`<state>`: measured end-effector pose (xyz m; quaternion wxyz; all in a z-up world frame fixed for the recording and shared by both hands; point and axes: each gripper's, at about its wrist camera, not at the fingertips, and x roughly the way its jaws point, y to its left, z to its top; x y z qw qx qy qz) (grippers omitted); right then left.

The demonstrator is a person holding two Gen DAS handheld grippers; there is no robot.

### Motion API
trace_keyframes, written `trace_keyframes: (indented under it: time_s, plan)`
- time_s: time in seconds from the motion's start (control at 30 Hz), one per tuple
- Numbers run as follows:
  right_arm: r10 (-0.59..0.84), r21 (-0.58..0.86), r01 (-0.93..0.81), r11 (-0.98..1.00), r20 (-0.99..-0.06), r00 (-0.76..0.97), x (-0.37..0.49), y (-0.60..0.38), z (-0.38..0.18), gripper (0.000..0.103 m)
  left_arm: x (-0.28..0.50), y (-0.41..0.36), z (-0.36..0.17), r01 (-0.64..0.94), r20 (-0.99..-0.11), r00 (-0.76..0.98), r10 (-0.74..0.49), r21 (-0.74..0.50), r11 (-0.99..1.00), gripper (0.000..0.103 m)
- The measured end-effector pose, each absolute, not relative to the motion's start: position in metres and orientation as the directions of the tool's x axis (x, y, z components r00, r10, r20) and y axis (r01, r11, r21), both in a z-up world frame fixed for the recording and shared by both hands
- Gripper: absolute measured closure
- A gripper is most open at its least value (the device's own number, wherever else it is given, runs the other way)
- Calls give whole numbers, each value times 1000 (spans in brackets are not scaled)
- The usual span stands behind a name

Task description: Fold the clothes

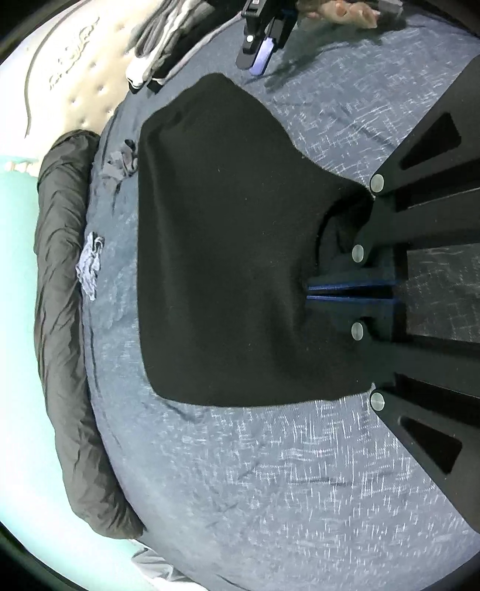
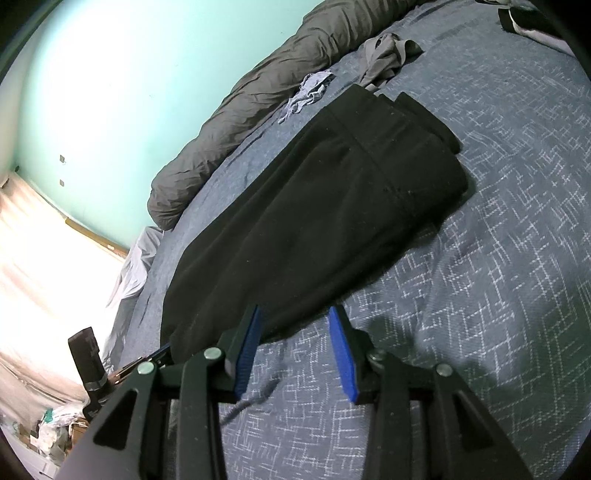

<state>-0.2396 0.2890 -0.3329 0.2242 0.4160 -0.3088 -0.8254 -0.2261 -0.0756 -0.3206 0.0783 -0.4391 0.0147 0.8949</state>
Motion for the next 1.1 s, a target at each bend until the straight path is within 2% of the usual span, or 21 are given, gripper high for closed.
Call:
trace_keyframes:
  time_s: [0.27,0.43,0.67,0.9,1.0,1.1]
  plan:
    - [-635,705,109,-701,-547,-545,-240,286,-335,64,-210,-87,-314,-170,-792,-580,191,-111,-979,101]
    - [-640,704,112,-701,-552,-535,-240,281,-336,64,-213,-80,-331,-193,-822,-547,156,-57,-980,101]
    - [-645,702,111,-703,-565,-514,-240,278,-340,63,-206,-102,-313,-117,-777,-588,223,-190,-975,98]
    - [-642,664,157,-731,-592,-487,-233,256,-334,57,-200,-132,-312,-46,-769,-616,170,-181,-982,97]
    - [-637,625,208,-752,-610,-471,-221,233,-327,54,-197,-145,-317,-9,-782,-611,125,-151,-989,90]
    - [-634,585,261,-768,-637,-439,-207,202,-323,51,-195,-153,-322,5,-789,-602,123,-157,-988,89]
